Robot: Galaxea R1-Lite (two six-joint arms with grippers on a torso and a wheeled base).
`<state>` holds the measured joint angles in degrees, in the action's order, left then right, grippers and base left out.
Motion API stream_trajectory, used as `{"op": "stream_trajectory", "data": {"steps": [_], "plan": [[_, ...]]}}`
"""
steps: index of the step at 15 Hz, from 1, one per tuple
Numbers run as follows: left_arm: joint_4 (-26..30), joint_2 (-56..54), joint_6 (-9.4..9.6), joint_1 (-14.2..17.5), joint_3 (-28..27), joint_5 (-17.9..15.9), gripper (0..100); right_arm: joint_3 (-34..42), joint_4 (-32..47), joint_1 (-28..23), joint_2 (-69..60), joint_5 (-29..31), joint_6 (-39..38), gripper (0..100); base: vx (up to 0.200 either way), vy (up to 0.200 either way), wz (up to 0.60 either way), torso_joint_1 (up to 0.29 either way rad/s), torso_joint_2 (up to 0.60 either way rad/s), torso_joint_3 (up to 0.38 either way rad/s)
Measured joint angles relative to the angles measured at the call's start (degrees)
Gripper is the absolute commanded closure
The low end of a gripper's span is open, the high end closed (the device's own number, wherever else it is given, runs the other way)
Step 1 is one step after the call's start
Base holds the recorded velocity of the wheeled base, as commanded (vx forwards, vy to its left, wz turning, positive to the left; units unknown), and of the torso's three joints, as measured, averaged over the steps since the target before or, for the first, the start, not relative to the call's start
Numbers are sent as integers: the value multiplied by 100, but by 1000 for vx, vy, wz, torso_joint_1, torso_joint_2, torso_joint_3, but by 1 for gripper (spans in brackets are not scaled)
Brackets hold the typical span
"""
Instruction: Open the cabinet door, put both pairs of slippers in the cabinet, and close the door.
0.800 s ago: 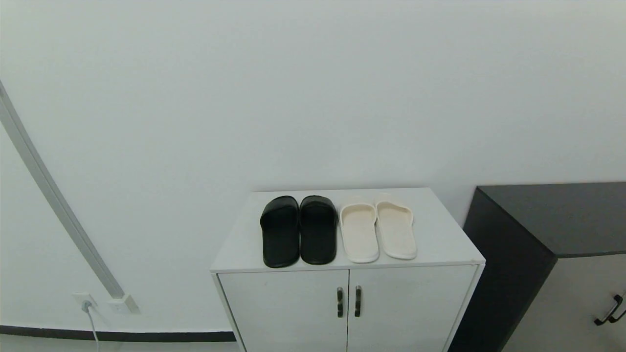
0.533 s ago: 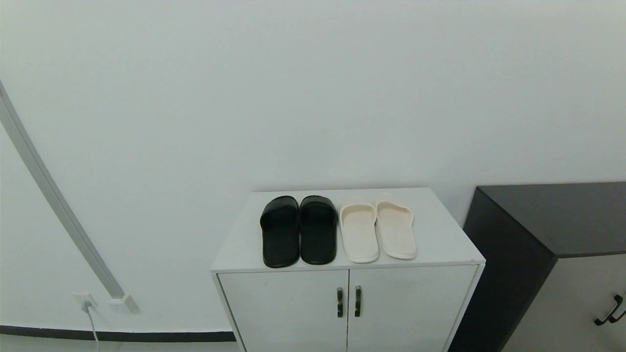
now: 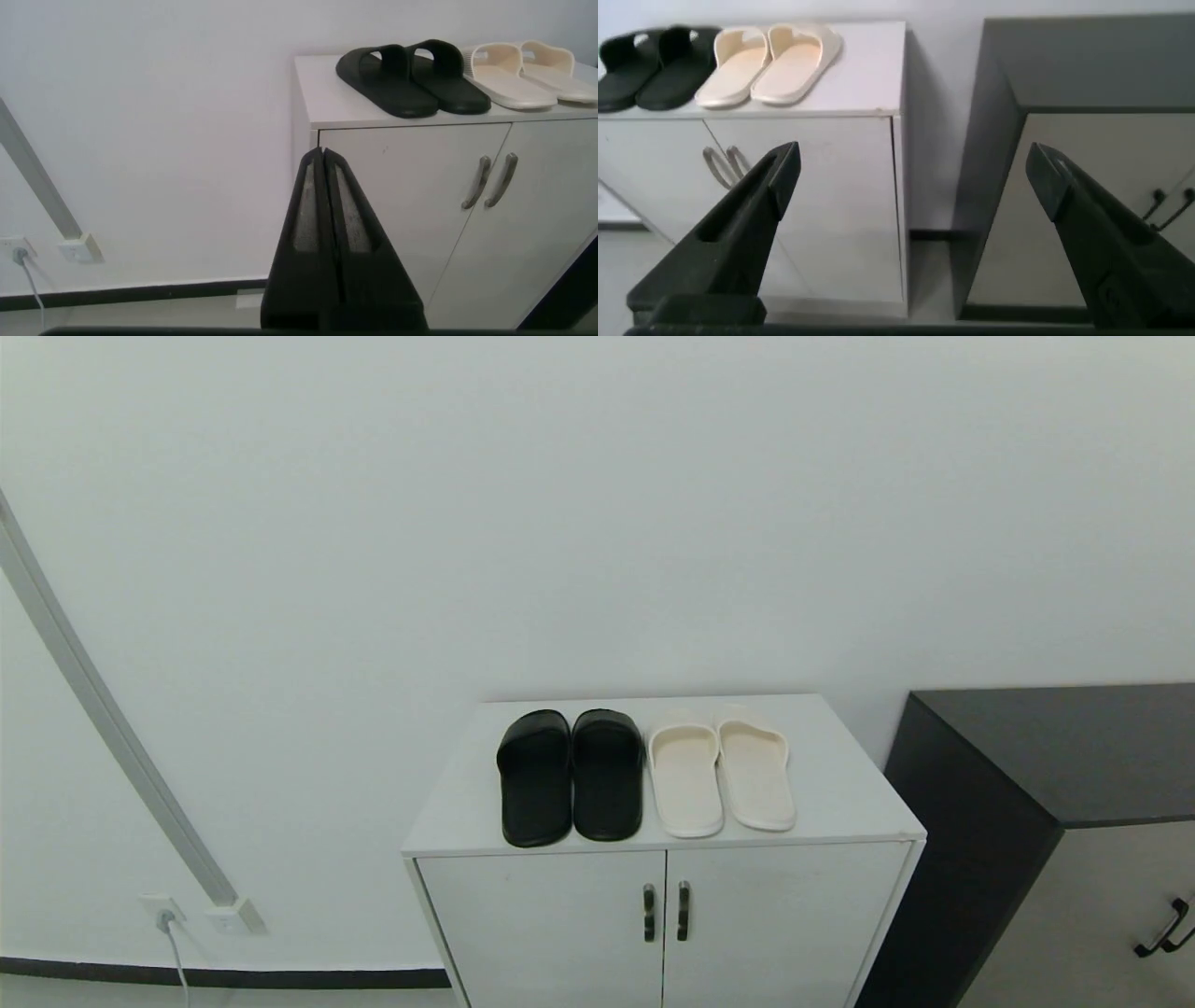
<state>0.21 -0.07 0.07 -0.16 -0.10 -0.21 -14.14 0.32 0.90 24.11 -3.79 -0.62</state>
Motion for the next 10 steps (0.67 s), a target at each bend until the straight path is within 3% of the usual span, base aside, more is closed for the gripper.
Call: {"op": "stream_trajectory", "data": {"steps": [4, 8, 10], "plan": [[0, 0, 44, -2, 0, 2, 100, -322, -1074, 507, 1863, 169, -116, 0, 0, 0, 0, 0, 0, 0], [0, 0, 46, -2, 0, -4, 100, -1295, -1674, 2297, 3807, 1459, -870, 0, 0, 0, 0, 0, 0, 0], [0, 0, 46, -2, 0, -4, 100, -2014, -1751, 2909, 4765, 1881, -1164, 0, 0, 0, 0, 0, 0, 0]]}}
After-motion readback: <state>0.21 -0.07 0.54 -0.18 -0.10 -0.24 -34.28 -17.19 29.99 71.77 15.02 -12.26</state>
